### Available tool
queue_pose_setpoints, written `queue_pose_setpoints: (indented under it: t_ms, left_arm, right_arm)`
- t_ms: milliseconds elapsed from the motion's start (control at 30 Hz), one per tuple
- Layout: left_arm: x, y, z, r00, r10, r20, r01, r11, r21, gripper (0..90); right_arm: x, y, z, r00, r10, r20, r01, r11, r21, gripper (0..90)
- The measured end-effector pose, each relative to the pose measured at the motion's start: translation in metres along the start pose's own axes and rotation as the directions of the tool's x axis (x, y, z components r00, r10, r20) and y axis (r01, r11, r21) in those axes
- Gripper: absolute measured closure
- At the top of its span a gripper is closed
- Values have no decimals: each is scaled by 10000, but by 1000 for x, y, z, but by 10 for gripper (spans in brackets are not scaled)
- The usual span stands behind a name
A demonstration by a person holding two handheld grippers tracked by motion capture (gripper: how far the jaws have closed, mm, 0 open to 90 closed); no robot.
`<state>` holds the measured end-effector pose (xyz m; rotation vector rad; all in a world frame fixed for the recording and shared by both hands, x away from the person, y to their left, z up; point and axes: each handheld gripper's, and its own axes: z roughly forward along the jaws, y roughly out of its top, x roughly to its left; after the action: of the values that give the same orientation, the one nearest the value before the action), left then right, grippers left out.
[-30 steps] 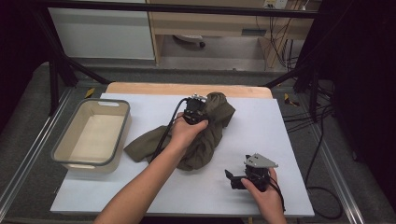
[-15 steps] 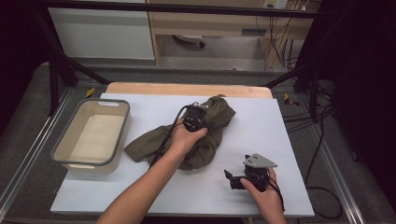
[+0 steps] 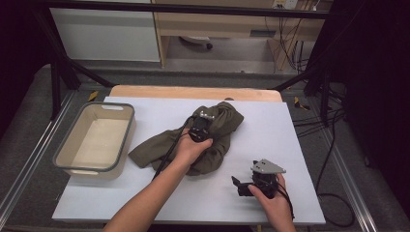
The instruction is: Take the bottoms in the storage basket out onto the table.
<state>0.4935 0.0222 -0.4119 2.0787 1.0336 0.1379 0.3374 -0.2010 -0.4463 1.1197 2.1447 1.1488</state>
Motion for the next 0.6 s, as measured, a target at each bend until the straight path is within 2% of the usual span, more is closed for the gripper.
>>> queue_pose_setpoints:
  t_ms: [100, 233, 433, 600]
  left_arm:
    - [2, 0, 2, 9999, -114, 104, 114, 9999, 1, 772]
    - [1, -4, 4, 9997, 230, -34, -229, 9997, 130, 762]
    - [1, -9, 5, 9999, 166, 45, -165, 9999, -35, 757]
    - [1, -15, 7, 9996, 274, -4, -274, 9996, 47, 752]
  right_arm:
    - [0, 0, 0, 10000, 19, -3, -19, 10000, 21, 25]
    - [0, 0, 0, 10000, 5, -10, -5, 10000, 16, 25]
    - [1, 0, 1, 10000, -56, -30, 57, 10000, 58, 25]
    - [1, 0, 1, 10000, -36, -21, 36, 10000, 71, 25]
